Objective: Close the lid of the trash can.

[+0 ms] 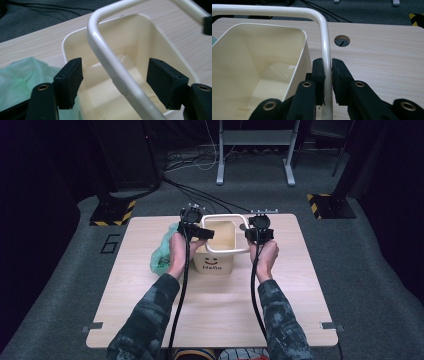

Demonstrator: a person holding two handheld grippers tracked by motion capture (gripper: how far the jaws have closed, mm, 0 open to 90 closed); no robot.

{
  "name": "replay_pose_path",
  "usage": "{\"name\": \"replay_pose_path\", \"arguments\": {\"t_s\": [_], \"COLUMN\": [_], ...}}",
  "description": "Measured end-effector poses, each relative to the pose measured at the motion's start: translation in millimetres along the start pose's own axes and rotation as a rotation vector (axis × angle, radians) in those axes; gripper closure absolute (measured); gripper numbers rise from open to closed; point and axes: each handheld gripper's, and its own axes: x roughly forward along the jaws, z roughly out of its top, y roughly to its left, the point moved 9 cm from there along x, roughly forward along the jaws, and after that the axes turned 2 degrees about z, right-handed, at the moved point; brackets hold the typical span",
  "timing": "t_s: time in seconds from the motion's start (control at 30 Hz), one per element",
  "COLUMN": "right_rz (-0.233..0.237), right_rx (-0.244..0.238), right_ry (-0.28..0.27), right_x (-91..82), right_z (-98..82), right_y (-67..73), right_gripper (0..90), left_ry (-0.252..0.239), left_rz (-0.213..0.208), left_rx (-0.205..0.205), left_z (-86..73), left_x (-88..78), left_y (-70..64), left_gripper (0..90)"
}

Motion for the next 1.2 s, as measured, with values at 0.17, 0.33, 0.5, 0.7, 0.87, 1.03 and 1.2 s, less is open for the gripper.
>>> {"name": "replay_pose_path", "arguments": {"t_s": [0.17,0.33,0.5,0.7,0.87,1.03,1.2], "right_rz": [0.003,-0.010,-0.026,-0.030,-0.034,-0.045,-0.059], "right_rx": [0.008,-0.003,0.000,0.037,0.057,0.054,0.038], "right_ry": [-0.010,-0.005,0.000,0.015,0.018,0.020,0.023], "right_x": [2.8,4.3,9.1,20.7,27.8,30.5,32.6], "right_z": [3.0,4.6,3.9,-1.5,-3.6,-3.6,-1.1], "right_y": [12.2,21.4,26.9,32.1,34.1,38.2,41.0], "right_gripper": [81.4,81.3,81.2,81.1,81.0,81.0,80.0], "left_ry": [0.008,0.021,0.032,0.049,0.063,0.071,0.091], "left_rz": [0.006,0.000,-0.027,-0.017,0.020,0.039,0.037], "left_rx": [-0.014,-0.041,-0.099,-0.109,-0.073,-0.062,-0.059], "left_z": [-5.7,-8.9,-10.5,-10.2,-7.2,-7.9,-8.6], "left_x": [8.2,14.6,22.1,26.9,28.5,32.7,40.1], "left_y": [6.6,16.5,25.6,34.8,38.1,43.0,48.6], "left_gripper": [46.2,60.5,63.7,65.3,65.3,65.8,67.0]}}
